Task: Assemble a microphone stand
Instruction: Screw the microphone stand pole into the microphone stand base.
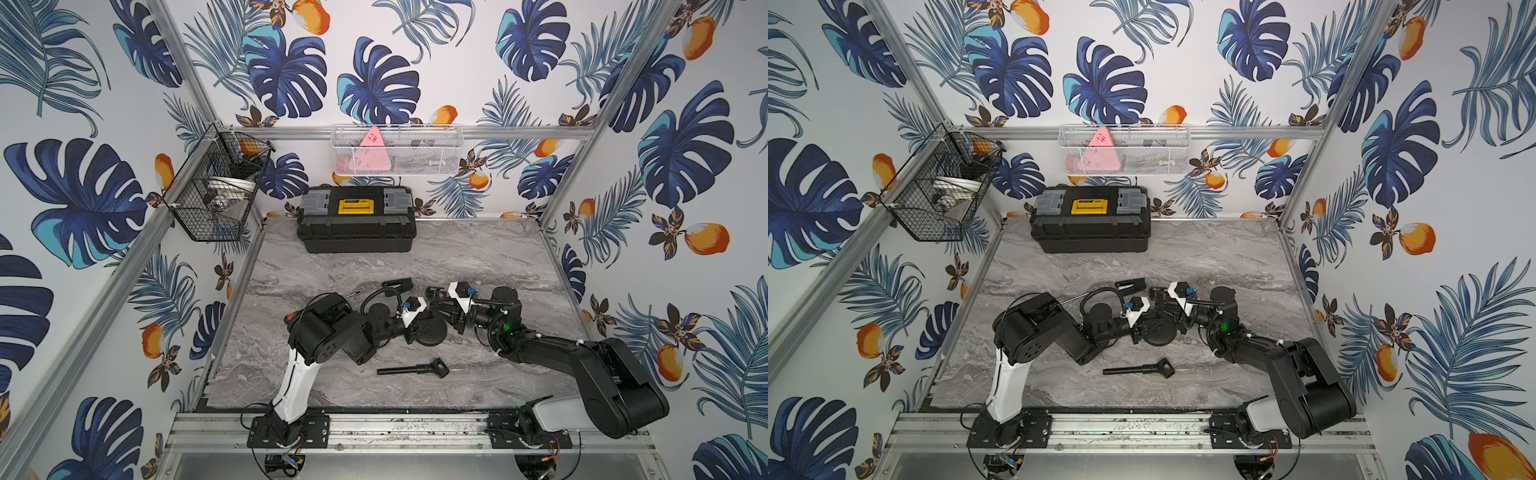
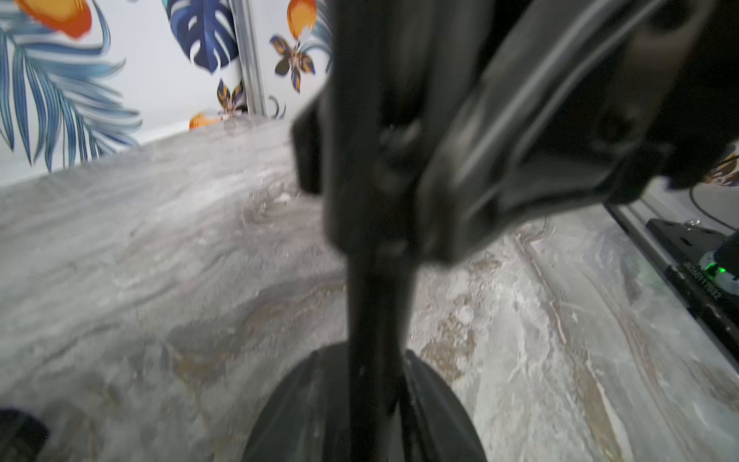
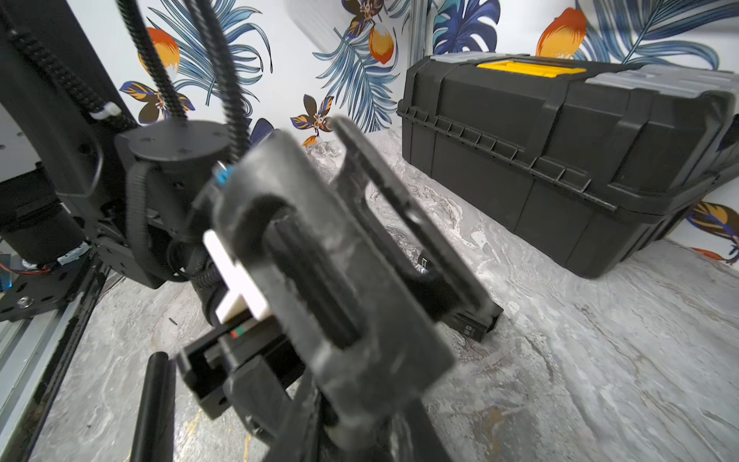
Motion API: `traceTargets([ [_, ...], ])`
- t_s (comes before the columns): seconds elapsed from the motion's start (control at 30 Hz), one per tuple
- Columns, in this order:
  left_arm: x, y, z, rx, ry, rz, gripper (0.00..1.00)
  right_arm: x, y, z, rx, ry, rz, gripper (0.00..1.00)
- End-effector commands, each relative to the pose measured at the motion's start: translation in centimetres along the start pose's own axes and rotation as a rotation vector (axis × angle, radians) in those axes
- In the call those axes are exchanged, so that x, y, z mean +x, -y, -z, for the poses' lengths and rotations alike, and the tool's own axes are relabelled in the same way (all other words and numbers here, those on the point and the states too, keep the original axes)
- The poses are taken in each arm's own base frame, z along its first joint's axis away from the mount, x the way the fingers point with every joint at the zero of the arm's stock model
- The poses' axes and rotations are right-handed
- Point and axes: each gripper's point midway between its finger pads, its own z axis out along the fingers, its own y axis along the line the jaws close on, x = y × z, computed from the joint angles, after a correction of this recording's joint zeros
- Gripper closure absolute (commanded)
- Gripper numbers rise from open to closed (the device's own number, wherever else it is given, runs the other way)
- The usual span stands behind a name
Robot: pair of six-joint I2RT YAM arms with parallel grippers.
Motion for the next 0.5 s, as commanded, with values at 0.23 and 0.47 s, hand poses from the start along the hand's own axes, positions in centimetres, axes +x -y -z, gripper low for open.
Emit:
traceTargets([
  [0.23, 0.0, -0.2, 0.1, -0.010, 0.001, 0.004, 0.43, 0.5, 0.6, 0.7, 0.138, 0.049, -0.070, 1.00],
  [0.47, -0.2, -0.1, 0.0, 0.000, 0.008, 0.010, 0.49, 1.5, 0.2, -0.1, 0.269, -0.009, -0.102, 1.00],
])
